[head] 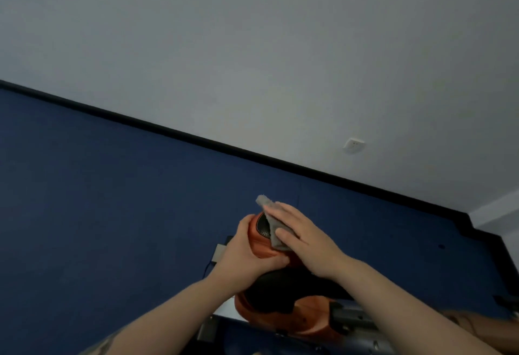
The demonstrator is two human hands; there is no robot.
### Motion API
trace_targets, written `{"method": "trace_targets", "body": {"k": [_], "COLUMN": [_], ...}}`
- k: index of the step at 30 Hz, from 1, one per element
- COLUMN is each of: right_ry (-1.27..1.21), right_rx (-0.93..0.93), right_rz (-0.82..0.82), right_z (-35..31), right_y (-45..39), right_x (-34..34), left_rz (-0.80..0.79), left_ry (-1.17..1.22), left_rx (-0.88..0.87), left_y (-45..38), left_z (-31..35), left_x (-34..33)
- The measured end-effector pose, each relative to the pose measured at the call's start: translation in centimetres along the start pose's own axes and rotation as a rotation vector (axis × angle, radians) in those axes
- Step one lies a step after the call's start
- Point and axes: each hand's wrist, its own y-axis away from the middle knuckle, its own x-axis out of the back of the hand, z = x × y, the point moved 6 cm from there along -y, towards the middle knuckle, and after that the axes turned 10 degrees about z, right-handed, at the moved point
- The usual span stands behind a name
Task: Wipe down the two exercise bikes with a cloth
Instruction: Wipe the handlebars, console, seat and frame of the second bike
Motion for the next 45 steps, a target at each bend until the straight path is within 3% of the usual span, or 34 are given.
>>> {"method": "trace_targets", "body": {"k": [3, 5, 8, 10, 14, 18, 24, 28, 30, 33, 37, 41, 45], "right_ry": [-0.109, -0.013, 0.255, 0.169, -0.037, -0.017, -0.049, 0.135, 0.057, 0.049, 0.11, -0.055, 0.243], "right_rx": [-0.063, -0.111, 0.081, 0.102, -0.155, -0.067, -0.217, -0.013, -0.086, -0.202, -0.008, -0.265, -0.132], "right_rz": [0.0, 0.02, -0.056, -0.144, -0.102, -0.092, -0.097, -0.187, -0.229, -0.158, -0.081, -0.066, -0.052], "right_z": [-0.2, -1.3, -2.7, -2.4, -1.6, -1.5, -1.4, -2.5, -2.7, -3.1, -4.1, -2.7, -3.4], "right_y": [-1.7, -3.4, -4.0, -4.3, -5.7, -4.5, -5.5, -5.2, -5.7, -6.4, -5.3, -5.9, -5.0], "right_x": [0.4, -0.2, -1.5, -1.3, -0.4, -0.8, -0.8, -1.4, -1.2, -1.1, -1.9, -0.7, -1.3], "left_rz": [0.029, 0.05, 0.077, 0.075, 0.016, -0.047, -0.123, -0.183, -0.217, -0.263, -0.288, -0.394, -0.428], "left_ry": [0.018, 0.001, 0.003, -0.021, -0.011, 0.057, 0.154, 0.174, 0.163, 0.157, 0.139, 0.133, 0.113], "left_rx": [0.016, 0.03, 0.033, 0.08, 0.17, 0.206, 0.239, 0.255, 0.257, 0.271, 0.251, 0.276, 0.257], "left_y": [-0.4, -0.4, -0.2, -0.2, -0.4, 0.0, 0.2, 0.0, -0.2, -0.4, -0.6, -0.6, -0.6], "left_z": [-0.2, -0.3, -0.5, -1.0, -1.7, -2.3, -2.7, -2.7, -2.6, -3.1, -3.2, -3.1, -3.0], "left_x": [0.1, 0.1, 0.2, 0.2, 0.2, 0.1, 0.1, 0.2, 0.2, 0.1, 0.0, -0.2, 0.0]}}
